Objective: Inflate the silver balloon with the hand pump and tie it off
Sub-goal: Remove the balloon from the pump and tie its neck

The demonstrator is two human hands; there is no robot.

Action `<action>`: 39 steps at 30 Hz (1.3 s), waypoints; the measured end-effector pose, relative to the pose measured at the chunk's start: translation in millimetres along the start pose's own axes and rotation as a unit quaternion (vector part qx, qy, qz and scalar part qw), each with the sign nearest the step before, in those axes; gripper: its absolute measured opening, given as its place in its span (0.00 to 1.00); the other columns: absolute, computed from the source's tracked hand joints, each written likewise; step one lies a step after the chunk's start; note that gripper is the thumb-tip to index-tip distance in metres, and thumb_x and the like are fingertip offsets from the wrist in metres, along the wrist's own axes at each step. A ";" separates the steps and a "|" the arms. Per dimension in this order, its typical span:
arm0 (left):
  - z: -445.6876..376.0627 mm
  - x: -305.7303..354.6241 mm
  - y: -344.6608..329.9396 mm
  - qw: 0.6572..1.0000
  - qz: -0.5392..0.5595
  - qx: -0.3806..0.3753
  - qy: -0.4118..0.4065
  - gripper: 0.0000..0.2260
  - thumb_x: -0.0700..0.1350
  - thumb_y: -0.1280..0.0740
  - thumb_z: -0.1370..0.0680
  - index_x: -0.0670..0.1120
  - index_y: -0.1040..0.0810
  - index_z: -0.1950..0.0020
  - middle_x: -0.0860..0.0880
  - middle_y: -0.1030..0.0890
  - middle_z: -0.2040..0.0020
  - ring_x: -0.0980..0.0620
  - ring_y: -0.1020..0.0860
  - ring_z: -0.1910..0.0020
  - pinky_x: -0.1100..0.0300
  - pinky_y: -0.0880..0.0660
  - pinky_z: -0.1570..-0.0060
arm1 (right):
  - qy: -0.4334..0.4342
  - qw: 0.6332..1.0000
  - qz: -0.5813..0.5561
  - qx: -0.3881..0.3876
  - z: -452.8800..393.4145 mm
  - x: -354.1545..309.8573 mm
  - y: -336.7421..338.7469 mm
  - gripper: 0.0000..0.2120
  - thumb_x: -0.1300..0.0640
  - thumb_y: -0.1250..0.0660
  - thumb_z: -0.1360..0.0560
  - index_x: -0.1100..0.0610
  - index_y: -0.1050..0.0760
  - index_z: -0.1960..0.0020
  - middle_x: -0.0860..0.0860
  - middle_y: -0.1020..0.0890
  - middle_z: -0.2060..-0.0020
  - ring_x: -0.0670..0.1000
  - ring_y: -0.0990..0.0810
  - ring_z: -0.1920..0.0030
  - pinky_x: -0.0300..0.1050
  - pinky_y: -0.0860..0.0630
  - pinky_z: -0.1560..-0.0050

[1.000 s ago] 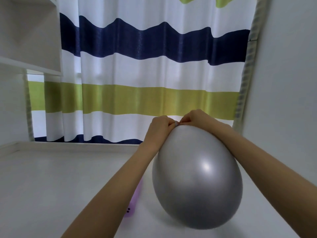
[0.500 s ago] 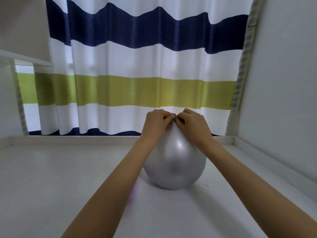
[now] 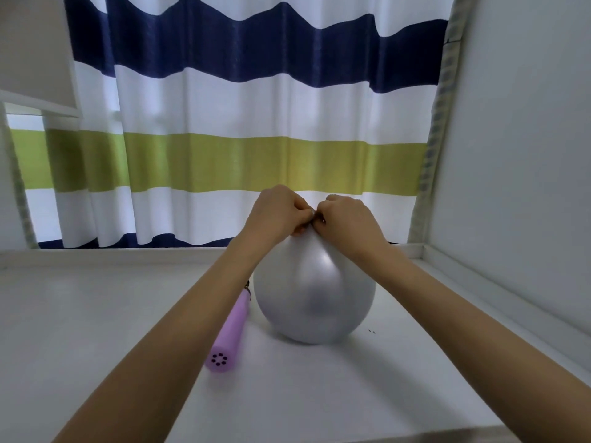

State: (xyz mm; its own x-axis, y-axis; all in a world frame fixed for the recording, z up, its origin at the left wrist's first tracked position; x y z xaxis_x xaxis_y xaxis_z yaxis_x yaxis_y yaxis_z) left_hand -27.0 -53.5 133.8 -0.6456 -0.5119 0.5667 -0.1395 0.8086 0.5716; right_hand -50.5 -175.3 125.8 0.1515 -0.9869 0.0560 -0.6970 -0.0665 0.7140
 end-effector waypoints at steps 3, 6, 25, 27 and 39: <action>1.8 -3.2 1.5 0.999 0.030 0.020 0.015 0.08 0.40 0.33 0.30 0.40 0.17 0.67 0.42 0.18 0.69 0.44 0.19 0.65 0.50 0.21 0.56 | -0.006 0.999 -0.041 0.004 1.1 -0.1 3.3 0.14 0.57 0.41 0.23 0.64 0.20 0.52 0.58 0.20 0.54 0.60 0.22 0.54 0.50 0.26 0.54; 7.5 -10.4 1.6 0.995 0.088 0.021 0.040 0.07 0.40 0.31 0.29 0.40 0.17 0.65 0.41 0.18 0.68 0.48 0.21 0.69 0.53 0.19 0.56 | 0.001 0.992 -0.128 0.010 6.9 3.2 3.2 0.12 0.56 0.38 0.23 0.63 0.19 0.53 0.56 0.20 0.56 0.57 0.22 0.55 0.48 0.27 0.53; 13.0 -14.7 4.7 0.987 0.151 -0.019 0.051 0.10 0.38 0.36 0.30 0.45 0.24 0.71 0.45 0.16 0.70 0.50 0.17 0.68 0.65 0.22 0.66 | 0.012 0.989 -0.125 0.080 13.0 -9.2 3.6 0.08 0.55 0.35 0.25 0.57 0.19 0.55 0.51 0.20 0.60 0.51 0.24 0.55 0.46 0.30 0.61; 16.1 -17.8 1.4 0.990 0.128 -0.020 0.048 0.05 0.37 0.37 0.30 0.43 0.28 0.67 0.45 0.16 0.70 0.53 0.17 0.70 0.69 0.25 0.71 | 0.019 0.992 -0.097 0.076 14.0 -11.1 0.4 0.08 0.55 0.35 0.25 0.57 0.19 0.56 0.51 0.20 0.59 0.51 0.24 0.54 0.46 0.30 0.62; 31.4 -30.5 -10.4 0.996 0.005 -0.004 -0.085 0.07 0.39 0.37 0.25 0.44 0.32 0.62 0.48 0.20 0.73 0.53 0.21 0.74 0.58 0.25 0.67 | -0.008 0.945 -0.328 0.012 33.2 3.2 -15.8 0.05 0.60 0.30 0.27 0.58 0.15 0.56 0.54 0.16 0.62 0.50 0.20 0.61 0.42 0.26 0.56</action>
State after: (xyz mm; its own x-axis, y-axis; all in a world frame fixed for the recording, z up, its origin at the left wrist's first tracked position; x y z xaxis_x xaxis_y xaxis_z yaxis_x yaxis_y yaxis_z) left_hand -29.4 -37.1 91.9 -0.7646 -0.4471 0.4642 -0.1268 0.8105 0.5718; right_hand -62.3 -182.3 91.6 0.5452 -0.7345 -0.4040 -0.4730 -0.6675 0.5751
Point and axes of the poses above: each hand's wrist, its own z-axis away from the middle knuckle, its own y-axis out of the back of the hand, x = y × z, the point moved 3 cm from there along -z, towards the middle knuckle
